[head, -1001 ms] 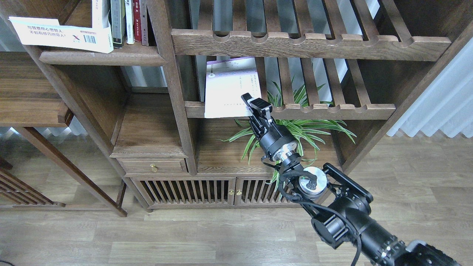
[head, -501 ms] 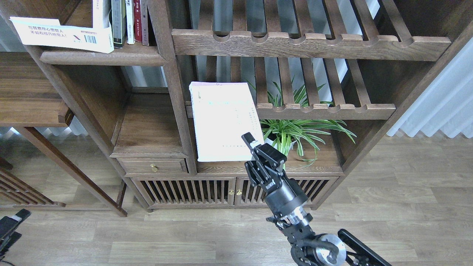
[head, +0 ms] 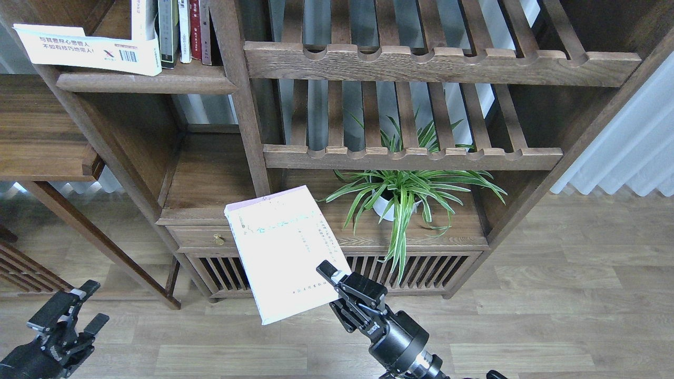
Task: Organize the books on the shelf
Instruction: 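Pull the small white book off the shelf and lower it toward the robot, then grip the small white book with both grippers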
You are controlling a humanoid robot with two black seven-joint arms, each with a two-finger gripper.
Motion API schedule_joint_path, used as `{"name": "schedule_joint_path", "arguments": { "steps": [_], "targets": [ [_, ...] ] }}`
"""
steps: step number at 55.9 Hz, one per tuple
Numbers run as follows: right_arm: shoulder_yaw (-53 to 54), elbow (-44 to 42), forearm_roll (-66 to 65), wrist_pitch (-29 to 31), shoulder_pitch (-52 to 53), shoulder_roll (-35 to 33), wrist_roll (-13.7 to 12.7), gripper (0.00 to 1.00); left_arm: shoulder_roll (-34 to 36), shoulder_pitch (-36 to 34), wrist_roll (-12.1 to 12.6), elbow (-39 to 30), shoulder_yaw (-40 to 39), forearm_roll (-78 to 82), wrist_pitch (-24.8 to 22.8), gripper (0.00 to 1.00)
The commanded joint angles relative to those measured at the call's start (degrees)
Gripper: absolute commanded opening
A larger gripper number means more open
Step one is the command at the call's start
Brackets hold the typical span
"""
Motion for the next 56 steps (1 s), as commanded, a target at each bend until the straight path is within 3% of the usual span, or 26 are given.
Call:
{"name": "schedule_joint_path", "arguments": {
  "steps": [1, 28, 43, 56],
  "targets": [
    [-0.3, -0.4, -0.1, 0.0, 0.0, 0.2, -1.3, 0.05, 0.2, -1.4, -4.0, -1.4, 2.5, 0.1, 0.0, 1.0],
    [-2.6, -7.5, -1.6, 0.0, 1.0, 4.5, -5.0, 0.07, -0.3, -4.5, -4.8, -7.3, 4.9, 0.2, 0.0, 1.0],
    [-2.6, -10.3, -1.7, 0.0, 3.0, 4.5, -5.1, 0.07, -0.3, -4.5, -4.7, -8.4, 8.0, 2.8, 0.0, 1.0],
    [-3.5, -10.3, -1.9, 0.0, 2.6, 4.5, -5.2, 0.07, -1.6, -4.5, -4.8, -9.2, 12.8, 4.7, 0.0, 0.93]
  ]
}}
